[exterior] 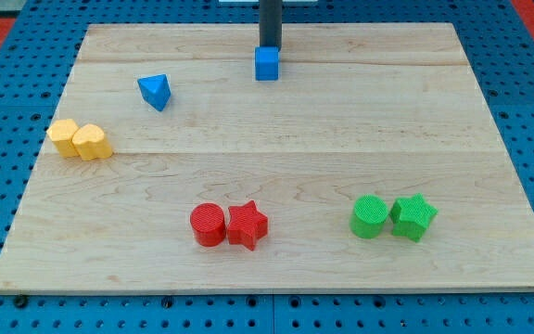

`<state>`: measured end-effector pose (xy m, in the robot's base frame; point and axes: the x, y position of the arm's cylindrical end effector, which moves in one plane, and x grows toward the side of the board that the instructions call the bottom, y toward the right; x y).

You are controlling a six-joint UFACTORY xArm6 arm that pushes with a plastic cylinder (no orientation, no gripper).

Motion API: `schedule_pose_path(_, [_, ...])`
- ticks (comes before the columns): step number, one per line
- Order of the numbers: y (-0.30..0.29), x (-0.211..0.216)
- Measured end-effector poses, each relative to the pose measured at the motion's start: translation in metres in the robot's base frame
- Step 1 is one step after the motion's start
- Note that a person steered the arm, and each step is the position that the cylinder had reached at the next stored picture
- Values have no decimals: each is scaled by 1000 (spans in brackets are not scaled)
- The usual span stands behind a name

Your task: Move your arm to the downwards

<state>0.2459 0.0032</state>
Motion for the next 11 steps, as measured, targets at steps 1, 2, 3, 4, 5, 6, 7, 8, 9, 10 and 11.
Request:
schedule_pose_path(1, [24,-1])
schedule_pose_path(2, [44,7])
schedule_pose_path(3, [49,9])
schedule_pose_path(4, [49,9])
schedule_pose_path(5, [49,9])
schedule_pose_path(6, [50,9])
schedule_pose_path(7, [50,14])
schedule_pose_path(8, [50,21])
schedule_pose_path(9, [56,50])
schedule_pose_path(10, [60,75])
schedule_pose_path(11, [60,79])
